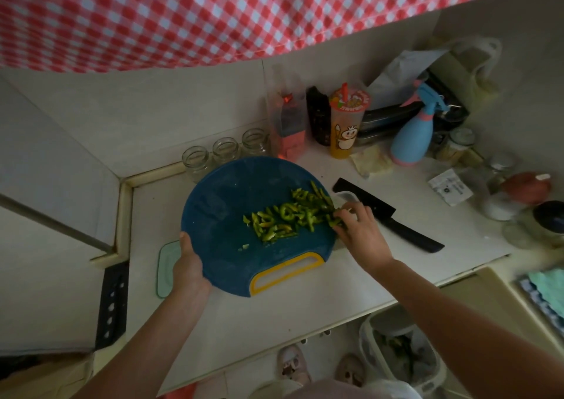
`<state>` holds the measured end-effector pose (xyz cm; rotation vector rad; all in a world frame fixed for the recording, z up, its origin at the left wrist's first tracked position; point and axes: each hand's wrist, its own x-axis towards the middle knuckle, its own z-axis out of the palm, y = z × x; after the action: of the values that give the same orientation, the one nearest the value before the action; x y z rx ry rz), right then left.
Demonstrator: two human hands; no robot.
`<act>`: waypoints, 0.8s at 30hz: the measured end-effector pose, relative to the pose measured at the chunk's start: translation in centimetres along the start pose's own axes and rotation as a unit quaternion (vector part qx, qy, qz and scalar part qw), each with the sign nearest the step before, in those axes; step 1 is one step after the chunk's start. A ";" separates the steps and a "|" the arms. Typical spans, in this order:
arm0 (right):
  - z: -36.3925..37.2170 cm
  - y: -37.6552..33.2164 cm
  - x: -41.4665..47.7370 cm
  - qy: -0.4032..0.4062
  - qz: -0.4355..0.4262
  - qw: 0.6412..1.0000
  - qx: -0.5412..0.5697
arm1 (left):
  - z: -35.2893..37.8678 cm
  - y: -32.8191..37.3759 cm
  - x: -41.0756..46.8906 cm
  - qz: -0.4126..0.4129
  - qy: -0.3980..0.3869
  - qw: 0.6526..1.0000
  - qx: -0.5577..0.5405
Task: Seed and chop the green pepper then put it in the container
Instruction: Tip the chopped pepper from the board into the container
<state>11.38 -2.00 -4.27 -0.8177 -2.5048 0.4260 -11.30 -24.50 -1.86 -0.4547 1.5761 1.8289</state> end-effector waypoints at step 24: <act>-1.9 -4.2 7.0 -0.314 -0.031 0.938 0.141 | 0.1 1.4 0.1 0.000 -0.008 1.000 0.019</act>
<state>5.39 -0.62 1.46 -0.5381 -2.9183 1.1476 -12.27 -24.42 -0.89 -0.4222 1.5966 1.7945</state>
